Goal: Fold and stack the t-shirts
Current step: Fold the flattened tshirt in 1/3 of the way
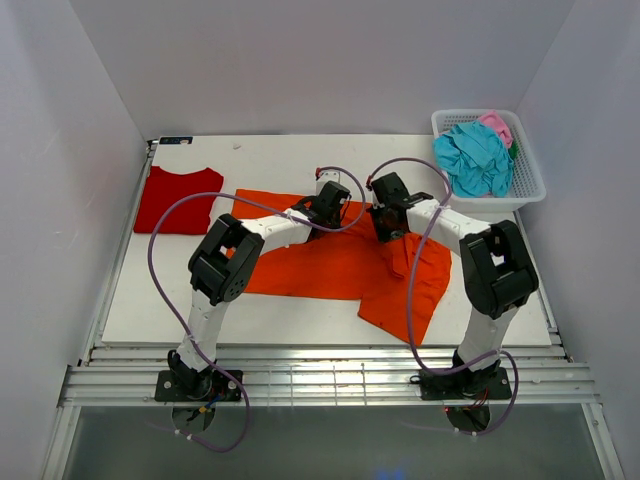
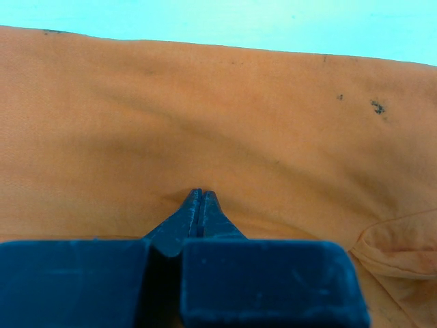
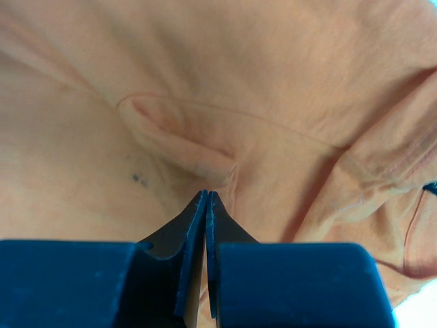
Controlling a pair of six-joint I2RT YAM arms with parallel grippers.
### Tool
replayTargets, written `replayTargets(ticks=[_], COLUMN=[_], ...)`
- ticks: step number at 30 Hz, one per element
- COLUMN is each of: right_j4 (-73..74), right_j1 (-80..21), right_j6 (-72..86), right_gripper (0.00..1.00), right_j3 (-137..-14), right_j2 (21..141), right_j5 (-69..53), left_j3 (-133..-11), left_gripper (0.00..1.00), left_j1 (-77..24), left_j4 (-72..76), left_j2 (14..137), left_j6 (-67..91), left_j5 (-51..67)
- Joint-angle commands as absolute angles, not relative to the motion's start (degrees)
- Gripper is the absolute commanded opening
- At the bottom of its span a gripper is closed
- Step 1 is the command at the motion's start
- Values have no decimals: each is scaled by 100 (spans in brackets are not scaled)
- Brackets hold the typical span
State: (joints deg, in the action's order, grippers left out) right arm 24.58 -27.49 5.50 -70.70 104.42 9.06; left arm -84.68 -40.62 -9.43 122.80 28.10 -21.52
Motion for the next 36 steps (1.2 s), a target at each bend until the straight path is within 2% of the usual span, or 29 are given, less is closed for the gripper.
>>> replayTargets(ticks=[1,8,12,16,19,36], right_j4=[2311,2338,2206,2083,1943,1819], right_j1=[-2733,-2742,-2742,-2742,-2742,-2593], right_j6=[562,624,642,633,694,642], right_gripper=[8,8,8,28,34,36], right_j3=[-6952,-6619,-6443,-6556,-6600,-7057], right_j2=[9898,9343,9255,9527,9659,10248], right_j5=[554,159,518,562,712,791], left_j3=[-8394,-8420,-8438,-8420,-8376,-8192], left_gripper=[0,0,0,0,0,0], left_j1=[-4061,-4061,-4069,-4069,-4069,-4061], left_j4=[-940,-940,-940,-940,-940,-941], left_j2=[11769,11848,11874,11822,11760,11610], left_j6=[2777,2804,2821,2830,2813,2725], left_j5=[-2259,-2224,-2189,-2206,-2241,-2417])
